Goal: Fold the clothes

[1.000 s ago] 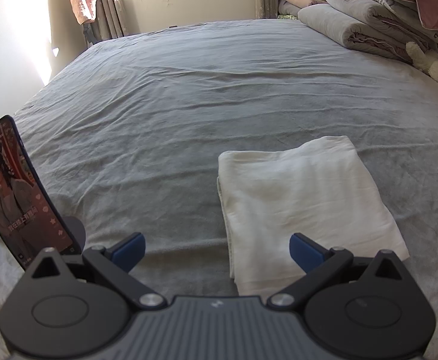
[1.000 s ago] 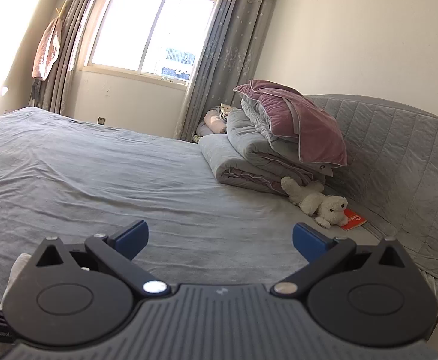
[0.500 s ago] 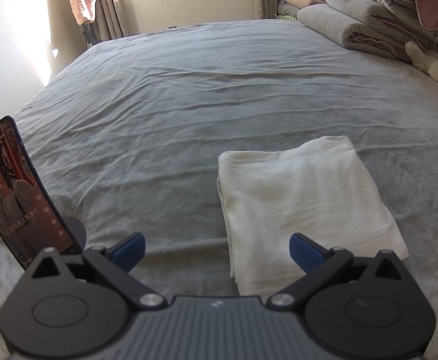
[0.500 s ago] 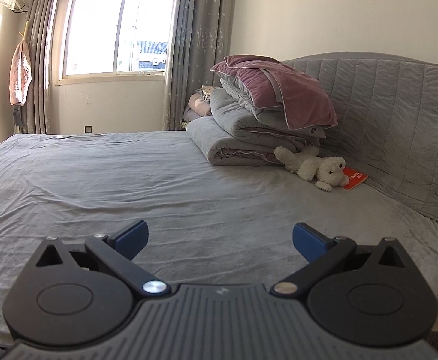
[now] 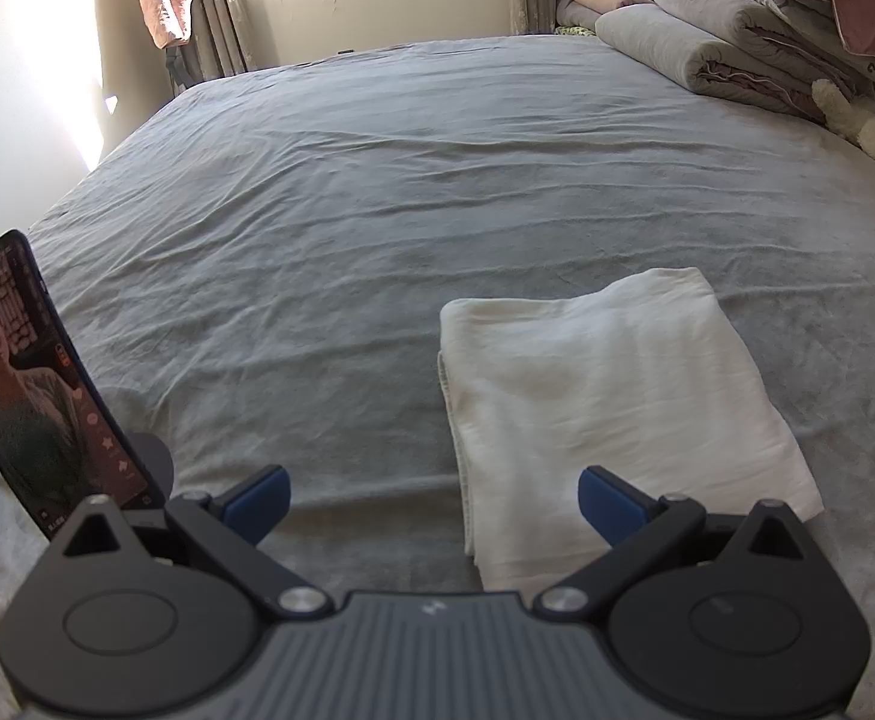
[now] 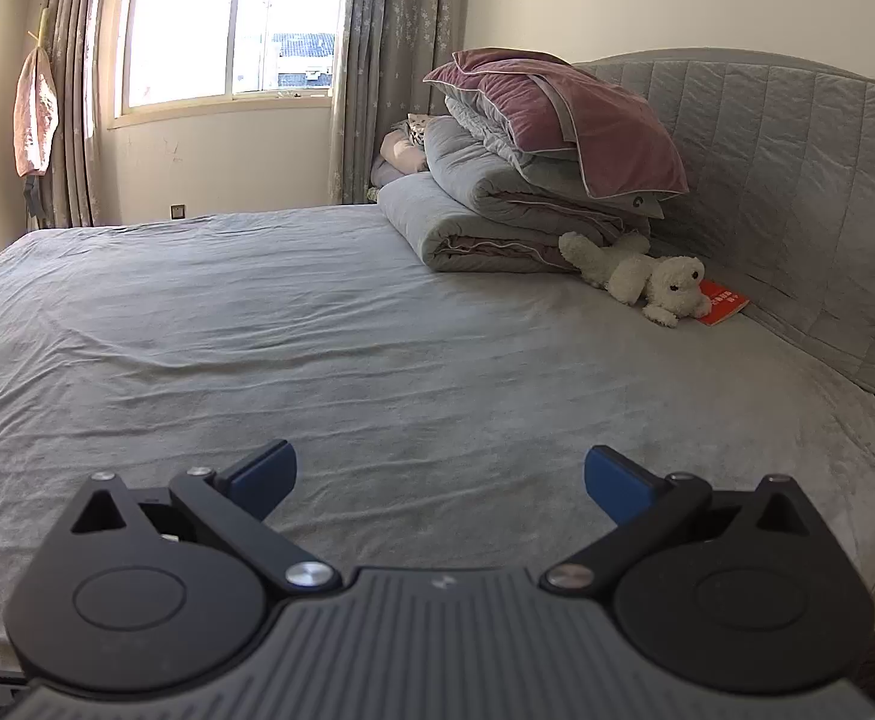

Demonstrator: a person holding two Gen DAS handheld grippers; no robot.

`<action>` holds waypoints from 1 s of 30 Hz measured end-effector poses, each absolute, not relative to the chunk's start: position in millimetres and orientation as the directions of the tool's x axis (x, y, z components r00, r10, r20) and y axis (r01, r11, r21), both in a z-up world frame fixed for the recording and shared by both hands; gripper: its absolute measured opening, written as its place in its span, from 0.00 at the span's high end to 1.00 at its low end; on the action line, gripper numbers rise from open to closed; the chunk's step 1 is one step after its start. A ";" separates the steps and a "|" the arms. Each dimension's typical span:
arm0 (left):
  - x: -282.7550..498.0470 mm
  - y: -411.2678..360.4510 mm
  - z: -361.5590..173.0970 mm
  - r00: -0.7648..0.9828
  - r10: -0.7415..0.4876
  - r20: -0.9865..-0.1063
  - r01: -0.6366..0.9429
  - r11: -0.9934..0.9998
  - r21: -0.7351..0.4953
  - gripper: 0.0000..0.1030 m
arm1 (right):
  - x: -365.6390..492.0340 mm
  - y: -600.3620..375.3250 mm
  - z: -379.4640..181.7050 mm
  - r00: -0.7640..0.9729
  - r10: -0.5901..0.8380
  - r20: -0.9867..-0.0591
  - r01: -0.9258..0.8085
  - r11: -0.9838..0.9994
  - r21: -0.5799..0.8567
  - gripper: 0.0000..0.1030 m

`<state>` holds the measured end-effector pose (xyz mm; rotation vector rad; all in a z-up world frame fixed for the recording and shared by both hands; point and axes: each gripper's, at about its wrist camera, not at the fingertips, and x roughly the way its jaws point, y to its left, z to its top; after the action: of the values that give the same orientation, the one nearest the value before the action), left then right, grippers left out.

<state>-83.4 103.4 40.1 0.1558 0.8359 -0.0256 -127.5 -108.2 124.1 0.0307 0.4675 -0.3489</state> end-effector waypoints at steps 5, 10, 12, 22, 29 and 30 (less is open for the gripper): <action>-83.1 102.4 39.8 0.670 0.038 -0.742 0.090 0.987 0.132 0.01 | -122.7 -106.9 117.7 0.825 -0.334 -0.455 0.334 0.939 -0.083 0.00; -83.0 101.7 39.5 0.669 0.039 -0.742 0.091 0.987 0.134 0.01 | -120.8 -107.4 112.9 0.820 -0.329 -0.468 0.322 0.942 -0.099 0.00; -83.1 101.5 39.6 0.670 0.039 -0.741 0.090 0.987 0.133 0.01 | -120.4 -107.1 112.3 0.819 -0.327 -0.471 0.317 0.943 -0.104 0.00; -78.7 113.3 41.6 0.664 0.002 -0.748 0.087 0.993 0.080 0.01 | -111.6 -106.3 107.3 0.820 -0.257 -0.512 0.245 0.965 -0.091 0.00; -57.5 145.5 34.4 0.621 -0.177 -0.763 0.079 0.983 -0.164 0.02 | -75.4 -114.8 84.1 0.768 0.109 -0.631 -0.078 0.994 0.078 0.00; -54.1 148.7 31.9 0.616 -0.196 -0.763 0.077 0.979 -0.189 0.04 | -68.7 -118.6 78.6 0.745 0.175 -0.644 -0.113 0.984 0.136 0.00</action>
<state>-54.1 148.7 31.9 -0.1427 0.8939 -0.1580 -68.7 -118.6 78.6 0.0900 0.7135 0.1579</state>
